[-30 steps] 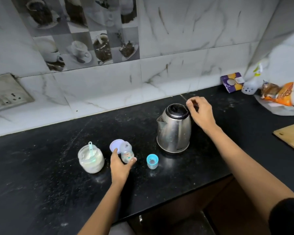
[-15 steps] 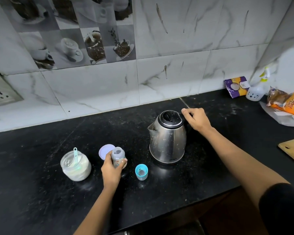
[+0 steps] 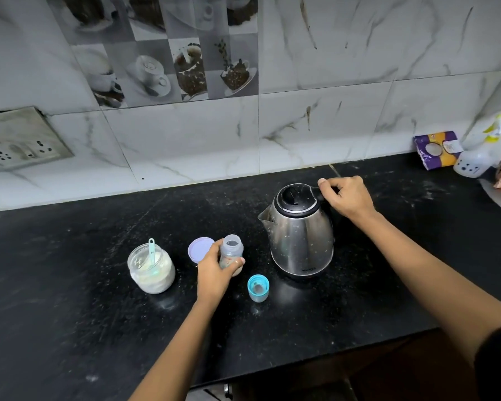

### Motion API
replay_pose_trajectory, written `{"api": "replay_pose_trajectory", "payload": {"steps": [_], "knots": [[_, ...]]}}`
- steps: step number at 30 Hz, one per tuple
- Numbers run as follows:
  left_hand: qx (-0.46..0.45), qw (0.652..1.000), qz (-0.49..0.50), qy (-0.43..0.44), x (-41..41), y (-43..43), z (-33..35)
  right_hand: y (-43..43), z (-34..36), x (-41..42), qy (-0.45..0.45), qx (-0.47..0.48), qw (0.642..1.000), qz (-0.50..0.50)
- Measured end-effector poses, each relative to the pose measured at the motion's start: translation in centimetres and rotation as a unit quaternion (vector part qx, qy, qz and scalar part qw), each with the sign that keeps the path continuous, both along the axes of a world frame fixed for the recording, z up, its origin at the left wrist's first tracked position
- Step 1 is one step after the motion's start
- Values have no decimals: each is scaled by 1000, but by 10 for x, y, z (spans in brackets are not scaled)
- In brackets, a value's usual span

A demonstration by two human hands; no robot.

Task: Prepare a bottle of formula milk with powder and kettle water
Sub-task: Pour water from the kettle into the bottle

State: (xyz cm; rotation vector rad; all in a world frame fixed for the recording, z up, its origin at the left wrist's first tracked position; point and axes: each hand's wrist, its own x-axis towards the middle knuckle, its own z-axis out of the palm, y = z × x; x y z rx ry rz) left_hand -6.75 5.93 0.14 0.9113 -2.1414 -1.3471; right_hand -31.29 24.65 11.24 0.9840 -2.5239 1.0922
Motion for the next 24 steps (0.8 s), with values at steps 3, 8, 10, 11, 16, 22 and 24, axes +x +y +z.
{"api": "replay_pose_trajectory", "payload": {"steps": [3,8,10,11,16,22,24], "knots": [[2,1000,-17,10,-3,-1,3,-9,8,6,27,21,999,10],[-7,999,-27,15,-3,-4,6,-23,20,19,67,65,995,26],[-14,999,-26,13,-1,-5,7,-29,24,23,84,78,993,39],[-14,1000,-25,12,0,-6,7,-32,26,25,91,85,991,44],[-18,1000,-19,-1,5,-9,11,-45,31,31,135,124,981,64],[-28,999,-10,-20,12,-11,19,-53,37,42,178,150,970,74],[-26,999,-9,-25,13,-13,20,-55,38,44,184,157,967,78]]}}
